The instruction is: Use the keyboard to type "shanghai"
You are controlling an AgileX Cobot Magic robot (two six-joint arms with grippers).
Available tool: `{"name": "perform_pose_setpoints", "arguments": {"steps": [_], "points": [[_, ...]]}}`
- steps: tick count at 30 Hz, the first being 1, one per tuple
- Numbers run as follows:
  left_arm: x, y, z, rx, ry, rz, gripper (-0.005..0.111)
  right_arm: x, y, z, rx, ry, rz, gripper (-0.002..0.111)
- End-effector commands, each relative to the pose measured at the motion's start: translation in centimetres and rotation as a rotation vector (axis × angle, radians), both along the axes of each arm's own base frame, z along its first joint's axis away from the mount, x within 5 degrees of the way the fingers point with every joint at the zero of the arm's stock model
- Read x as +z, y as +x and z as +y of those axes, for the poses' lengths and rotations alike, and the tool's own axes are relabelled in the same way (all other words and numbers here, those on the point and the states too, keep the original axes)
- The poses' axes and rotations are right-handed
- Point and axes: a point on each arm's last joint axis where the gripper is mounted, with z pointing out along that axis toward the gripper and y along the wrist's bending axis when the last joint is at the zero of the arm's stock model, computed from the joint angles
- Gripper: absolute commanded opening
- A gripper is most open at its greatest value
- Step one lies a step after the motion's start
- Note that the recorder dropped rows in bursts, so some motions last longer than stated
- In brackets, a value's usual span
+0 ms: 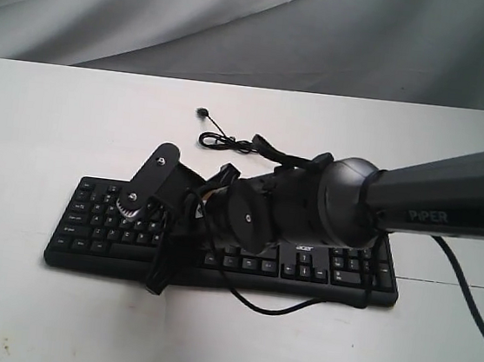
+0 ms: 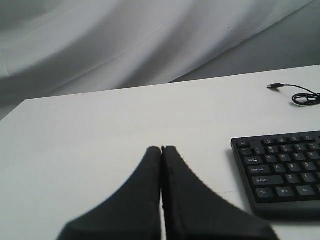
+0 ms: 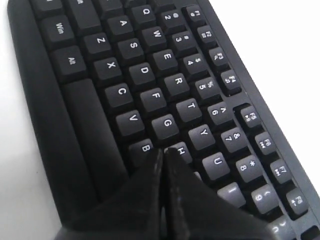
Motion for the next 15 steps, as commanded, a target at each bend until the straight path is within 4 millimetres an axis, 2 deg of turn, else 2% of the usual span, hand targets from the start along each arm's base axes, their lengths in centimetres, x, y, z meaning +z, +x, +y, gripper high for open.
{"name": "perform_pose_setpoints", "arguments": {"steps": [1, 6, 15], "points": [[0.0, 0.0, -0.1, -0.008, -0.005, -0.010, 0.000, -1.2, 0.2, 0.1, -0.015, -0.004, 0.017, 0.000], [0.0, 0.0, -0.1, -0.008, -0.005, -0.010, 0.000, -1.7, 0.1, 0.1, -0.019, -0.010, 0.027, 0.000], [0.0, 0.0, -0.1, -0.008, -0.005, -0.010, 0.000, 0.7, 0.4, 0.3, -0.012, 0.029, -0.020, 0.000]]}}
